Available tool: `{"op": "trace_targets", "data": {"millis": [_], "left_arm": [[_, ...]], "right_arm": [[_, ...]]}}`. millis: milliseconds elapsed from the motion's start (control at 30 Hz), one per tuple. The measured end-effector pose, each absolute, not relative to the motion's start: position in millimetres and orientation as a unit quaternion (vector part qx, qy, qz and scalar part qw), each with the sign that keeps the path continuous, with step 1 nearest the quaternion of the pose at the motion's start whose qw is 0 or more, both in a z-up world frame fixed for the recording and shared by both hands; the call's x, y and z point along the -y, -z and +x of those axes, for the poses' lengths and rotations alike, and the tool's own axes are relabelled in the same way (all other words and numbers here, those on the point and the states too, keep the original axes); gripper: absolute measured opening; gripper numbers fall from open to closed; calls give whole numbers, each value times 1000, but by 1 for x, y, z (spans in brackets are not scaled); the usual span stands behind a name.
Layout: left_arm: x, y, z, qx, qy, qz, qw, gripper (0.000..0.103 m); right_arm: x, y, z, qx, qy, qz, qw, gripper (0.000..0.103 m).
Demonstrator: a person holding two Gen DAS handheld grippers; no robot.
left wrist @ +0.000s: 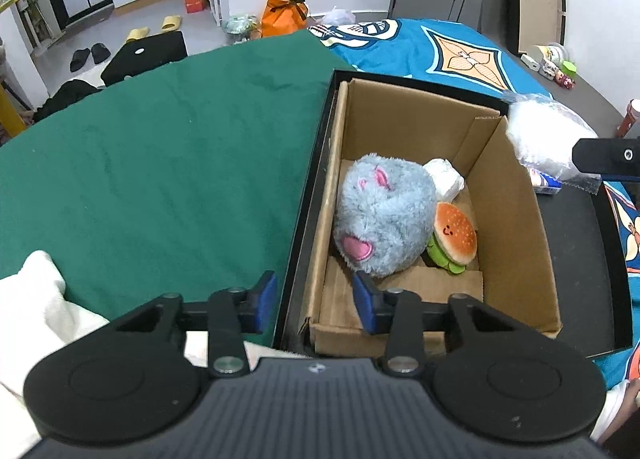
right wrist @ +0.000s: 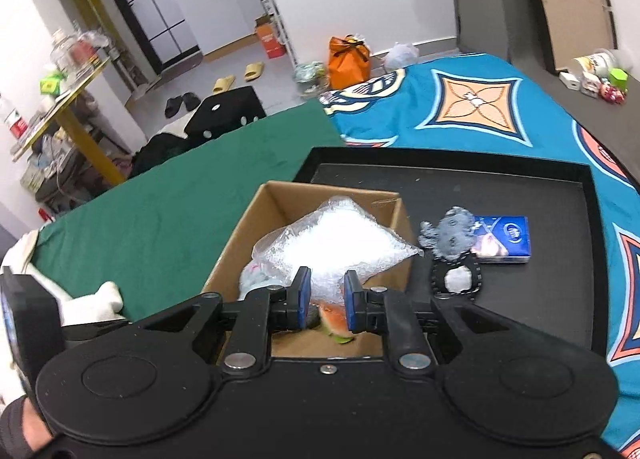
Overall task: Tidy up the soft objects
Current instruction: 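Lift the stuffing bag with the right tool and carry it over the box, then lower the stuffing bag into the box and open the right tool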
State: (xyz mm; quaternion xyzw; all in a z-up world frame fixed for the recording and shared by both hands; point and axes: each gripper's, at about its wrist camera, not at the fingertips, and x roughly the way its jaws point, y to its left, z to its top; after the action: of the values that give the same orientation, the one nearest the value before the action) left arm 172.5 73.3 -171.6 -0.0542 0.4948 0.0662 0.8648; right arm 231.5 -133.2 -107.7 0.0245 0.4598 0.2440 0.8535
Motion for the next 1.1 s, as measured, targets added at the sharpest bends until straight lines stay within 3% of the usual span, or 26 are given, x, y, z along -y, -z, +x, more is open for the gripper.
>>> {"op": "trace_targets", "data": {"millis": [367, 1000, 1100], "left_arm": [[-82, 178, 169, -489, -57, -80, 867, 10], [-97, 180, 164, -479, -44, -125, 868, 10], [-97, 180, 164, -479, -44, -127, 867, 10]], "right_arm": [[97, 108, 212, -468, -263, -1, 843, 17], [80, 153, 218, -550, -242, 48, 798, 16], [85, 169, 225, -587, -230, 75, 772, 22]]}}
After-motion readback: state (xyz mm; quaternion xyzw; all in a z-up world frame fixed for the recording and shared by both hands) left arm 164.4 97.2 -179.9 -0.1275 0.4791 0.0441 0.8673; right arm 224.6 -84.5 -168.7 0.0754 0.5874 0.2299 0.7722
